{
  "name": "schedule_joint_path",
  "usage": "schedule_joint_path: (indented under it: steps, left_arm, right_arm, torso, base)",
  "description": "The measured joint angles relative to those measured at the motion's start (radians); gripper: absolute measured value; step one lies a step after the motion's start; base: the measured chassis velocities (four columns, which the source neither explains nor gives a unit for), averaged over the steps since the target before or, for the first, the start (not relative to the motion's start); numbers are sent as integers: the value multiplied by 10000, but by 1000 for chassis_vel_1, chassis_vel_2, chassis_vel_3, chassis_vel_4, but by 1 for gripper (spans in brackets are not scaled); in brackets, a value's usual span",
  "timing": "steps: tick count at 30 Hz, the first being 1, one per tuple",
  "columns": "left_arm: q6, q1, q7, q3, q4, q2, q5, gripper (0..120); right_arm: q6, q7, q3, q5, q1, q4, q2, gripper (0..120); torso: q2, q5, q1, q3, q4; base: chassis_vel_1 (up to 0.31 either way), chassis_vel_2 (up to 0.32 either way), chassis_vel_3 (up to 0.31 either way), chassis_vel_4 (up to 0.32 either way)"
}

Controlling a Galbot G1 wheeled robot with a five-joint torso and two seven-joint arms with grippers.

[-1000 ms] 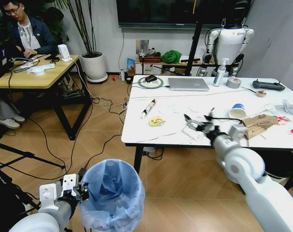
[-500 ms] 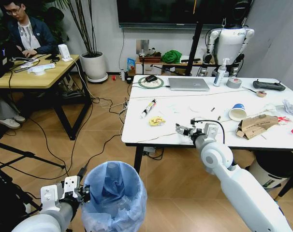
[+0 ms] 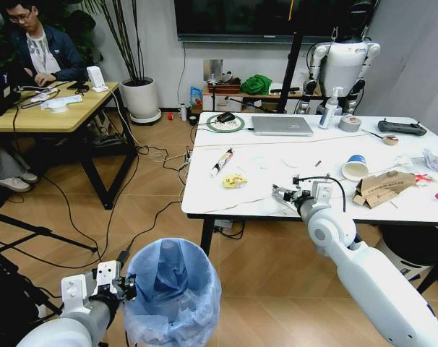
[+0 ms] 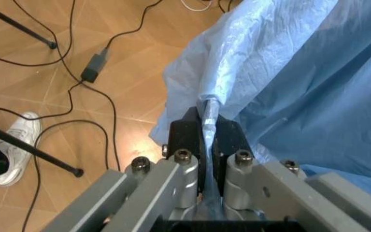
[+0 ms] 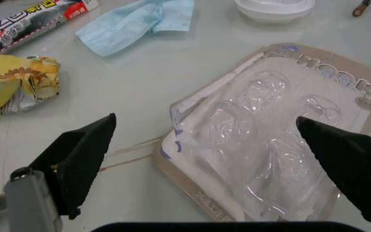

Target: Pick up the trash bin and place the trash from the table into it.

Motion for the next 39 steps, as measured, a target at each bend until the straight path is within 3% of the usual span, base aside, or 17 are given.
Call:
schedule_joint_path:
  steps: [8, 34, 39]
  left_arm:
    - [0, 41, 16, -17, 0, -38, -1, 0]
    - [0, -174, 489, -106, 0, 128, -134, 0]
    - [0, -187, 487, -106, 0, 203, -142, 0]
  right_arm:
    - [-40, -119, -46, -346, -31, -141, -42, 98]
    - [115, -266, -158, -824, -68, -594, -15, 3]
    - [203, -307, -12, -857, -207, -571, -12, 0]
  torso:
    - [-2, 0, -1, -1, 1]
    - [-5, -1, -3, -3, 1]
    - [-5, -1, -3, -4, 2]
  base:
    - [0, 0, 0, 0]
    - [0, 0, 0, 0]
    - [0, 0, 0, 0]
